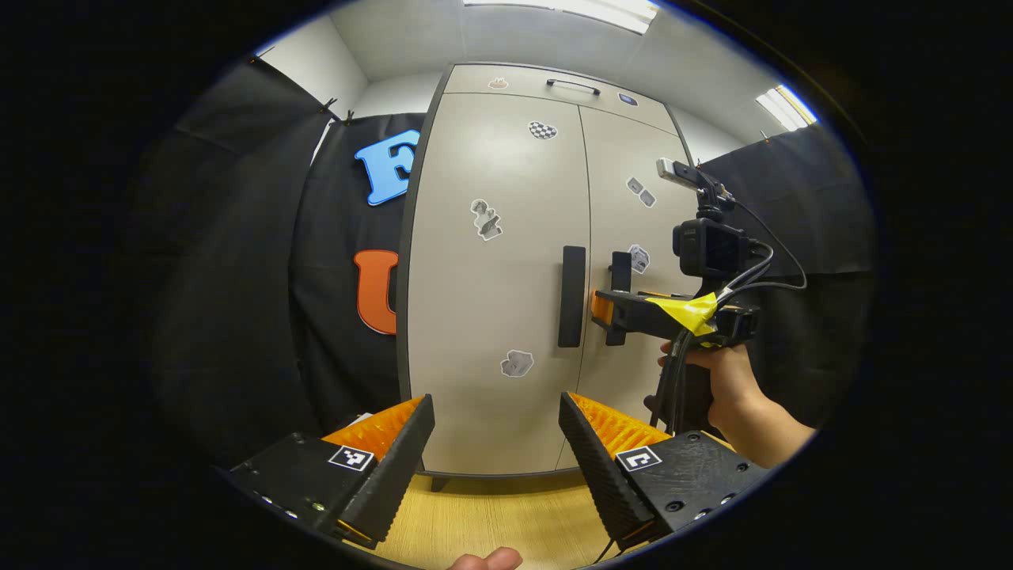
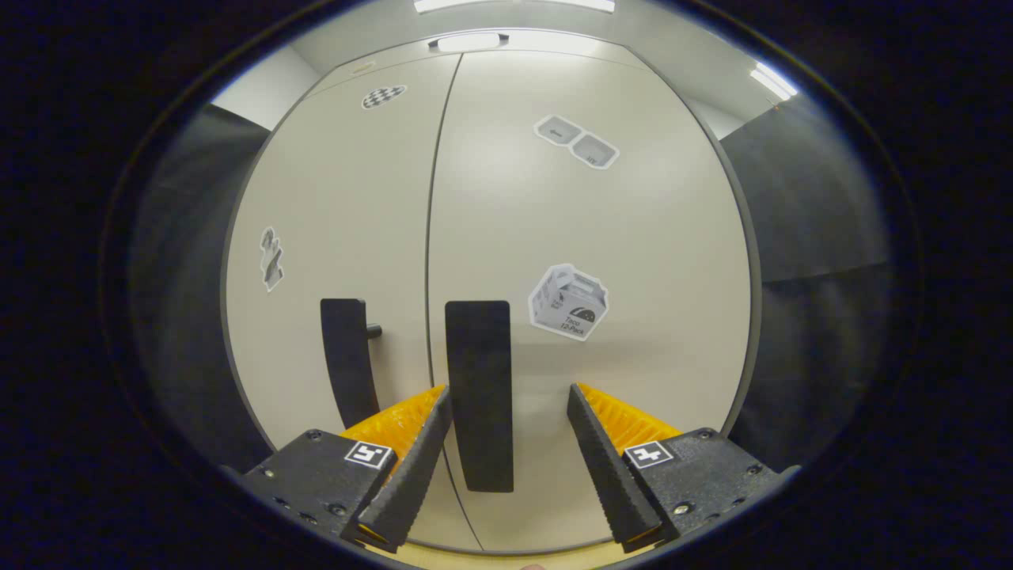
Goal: Open the right door of the double-door shoe cabinet with the right hand, and open the left door with the left hand.
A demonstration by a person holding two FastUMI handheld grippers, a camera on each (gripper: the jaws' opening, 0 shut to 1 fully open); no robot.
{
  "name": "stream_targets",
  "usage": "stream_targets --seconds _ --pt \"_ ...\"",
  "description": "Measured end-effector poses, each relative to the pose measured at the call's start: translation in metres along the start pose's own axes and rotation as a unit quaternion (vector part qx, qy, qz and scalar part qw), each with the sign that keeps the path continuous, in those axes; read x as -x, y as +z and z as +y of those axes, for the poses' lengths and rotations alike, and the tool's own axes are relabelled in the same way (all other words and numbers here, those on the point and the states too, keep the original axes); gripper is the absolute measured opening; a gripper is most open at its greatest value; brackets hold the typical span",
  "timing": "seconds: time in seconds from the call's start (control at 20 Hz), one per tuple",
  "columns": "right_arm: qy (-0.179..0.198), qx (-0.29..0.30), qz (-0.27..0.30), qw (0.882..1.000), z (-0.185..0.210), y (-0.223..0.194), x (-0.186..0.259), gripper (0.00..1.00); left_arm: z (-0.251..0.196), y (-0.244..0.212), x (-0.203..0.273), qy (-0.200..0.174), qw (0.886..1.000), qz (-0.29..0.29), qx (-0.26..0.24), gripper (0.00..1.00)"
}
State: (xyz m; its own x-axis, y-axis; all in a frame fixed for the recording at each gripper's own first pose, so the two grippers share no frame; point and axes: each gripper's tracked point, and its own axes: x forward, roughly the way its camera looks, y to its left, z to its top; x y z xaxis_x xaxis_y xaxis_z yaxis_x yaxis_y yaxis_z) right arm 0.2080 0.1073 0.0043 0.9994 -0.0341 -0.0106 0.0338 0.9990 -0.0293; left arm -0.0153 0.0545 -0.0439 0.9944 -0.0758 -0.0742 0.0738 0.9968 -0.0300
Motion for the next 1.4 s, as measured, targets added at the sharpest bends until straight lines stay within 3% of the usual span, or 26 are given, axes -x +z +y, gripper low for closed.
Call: stream_targets --seconds 0.25,0.3,0.45,0.5,0.6,0.8,1.2,1.4 --pt "0.001 0.001 0.008 1.000 -0.002 -0.002 0.001 0.87 -0.002 -0.003 0.000 -0.003 1.000 0.003 0.000 0.95" --pt "0.001 -0.004 0.003 1.000 -0.001 -0.001 -0.001 0.76 -0.002 -0.004 0.000 -0.004 1.000 0.004 0.000 0.95" --pt "0.007 0.001 0.006 1.000 0.009 -0.004 0.000 0.63 -0.004 -0.005 0.000 -0.006 1.000 0.006 -0.001 0.95" --pt "0.004 0.009 0.003 1.000 0.013 -0.003 0.000 0.49 -0.003 -0.004 0.001 -0.005 1.000 0.004 -0.001 0.95" --pt "0.004 0.024 -0.002 1.000 0.011 -0.003 -0.001 0.31 -0.002 -0.004 0.003 -0.003 1.000 0.004 -0.001 0.95" --pt "0.020 0.004 -0.003 1.000 0.013 -0.002 0.000 0.11 0.003 -0.004 0.004 0.003 1.000 0.002 -0.001 0.95" --pt "0.040 0.001 0.000 0.999 0.013 -0.003 0.011 0.09 0.006 -0.006 0.012 0.010 1.000 0.003 0.003 0.95" --pt "0.067 0.010 0.000 0.998 0.005 -0.004 0.046 0.09 0.000 -0.007 0.017 0.010 1.000 0.002 0.000 0.95"
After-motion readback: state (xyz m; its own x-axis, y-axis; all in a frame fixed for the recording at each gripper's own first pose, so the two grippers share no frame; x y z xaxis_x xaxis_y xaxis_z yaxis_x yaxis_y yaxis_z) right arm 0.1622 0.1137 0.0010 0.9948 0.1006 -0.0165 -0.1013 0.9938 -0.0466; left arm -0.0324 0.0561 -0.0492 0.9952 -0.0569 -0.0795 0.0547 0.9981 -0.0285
